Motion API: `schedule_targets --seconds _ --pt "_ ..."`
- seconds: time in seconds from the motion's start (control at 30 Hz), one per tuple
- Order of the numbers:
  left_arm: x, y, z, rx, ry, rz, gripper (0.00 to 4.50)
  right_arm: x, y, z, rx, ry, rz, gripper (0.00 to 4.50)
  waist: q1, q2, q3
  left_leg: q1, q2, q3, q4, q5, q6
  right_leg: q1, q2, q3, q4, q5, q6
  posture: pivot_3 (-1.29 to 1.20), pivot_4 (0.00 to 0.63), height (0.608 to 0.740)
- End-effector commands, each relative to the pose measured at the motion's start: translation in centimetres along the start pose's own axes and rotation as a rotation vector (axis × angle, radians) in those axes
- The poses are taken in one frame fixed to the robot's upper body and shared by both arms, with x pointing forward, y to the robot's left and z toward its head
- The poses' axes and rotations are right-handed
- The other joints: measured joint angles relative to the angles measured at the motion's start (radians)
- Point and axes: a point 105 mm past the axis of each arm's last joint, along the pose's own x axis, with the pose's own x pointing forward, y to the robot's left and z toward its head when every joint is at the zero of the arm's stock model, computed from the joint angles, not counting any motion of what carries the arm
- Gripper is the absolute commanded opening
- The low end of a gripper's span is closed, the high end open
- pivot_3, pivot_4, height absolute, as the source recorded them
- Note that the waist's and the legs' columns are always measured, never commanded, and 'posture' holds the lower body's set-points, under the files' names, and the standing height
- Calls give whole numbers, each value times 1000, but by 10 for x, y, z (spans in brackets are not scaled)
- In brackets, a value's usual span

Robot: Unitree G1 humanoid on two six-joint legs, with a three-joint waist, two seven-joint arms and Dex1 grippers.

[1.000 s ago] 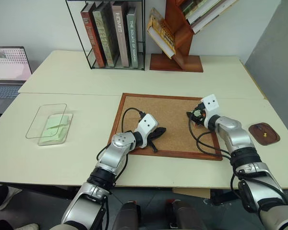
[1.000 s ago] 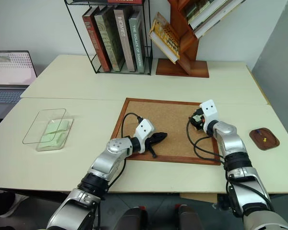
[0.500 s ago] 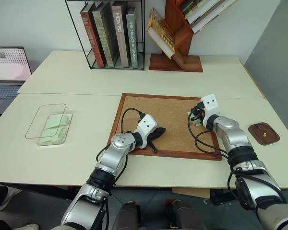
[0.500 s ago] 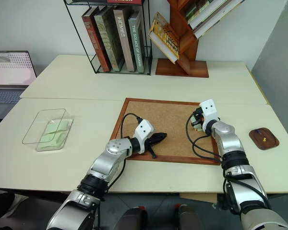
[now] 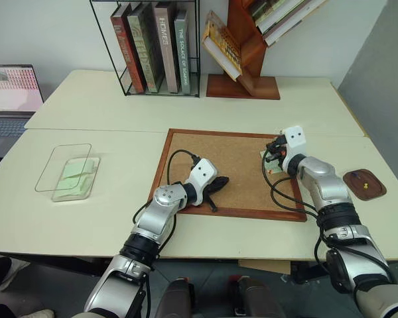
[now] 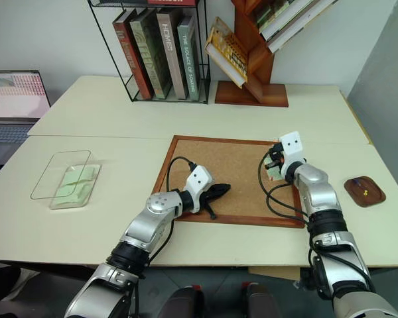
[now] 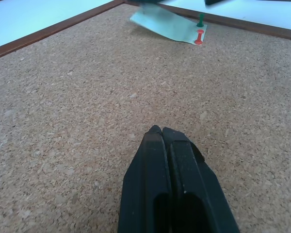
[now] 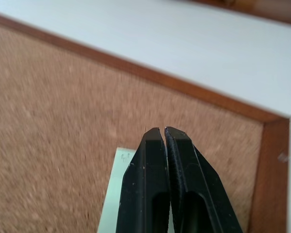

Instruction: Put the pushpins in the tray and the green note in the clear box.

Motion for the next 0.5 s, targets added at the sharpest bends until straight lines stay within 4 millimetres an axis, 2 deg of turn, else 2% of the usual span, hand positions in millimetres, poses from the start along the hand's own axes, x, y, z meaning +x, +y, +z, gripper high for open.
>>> schedule_targets --seconds 0.03,0.17,0.27,0.37,0.5 --pt "3 -4 -11 -14 42 -9 0 -10 -5 20 12 -70 -17 58 2 0 0 0 0 0 0 0 0 0 0 0 0 0 0 0 150 740" --pt "4 -5 -13 -8 46 -12 0 -20 -10 31 3 -103 -35 58 3 0 0 -1 0 -1 0 0 0 0 0 0 0 0 0 0 150 740" --pt "5 -6 -13 -5 47 -17 0 -36 -24 40 -8 -119 -76 58 5 1 0 0 -1 0 0 0 0 0 -1 0 0 0 0 0 150 740" --pt "6 -7 -13 -4 46 -18 0 -64 -50 38 -66 -95 -161 58 6 1 0 0 -1 0 0 0 0 0 -1 -1 0 0 0 0 150 740" --pt "7 -6 -14 1 45 -17 0 -108 -90 20 -129 6 -317 58 16 2 -2 -1 -2 0 0 0 0 1 -2 -1 -3 -1 1 0 150 740"
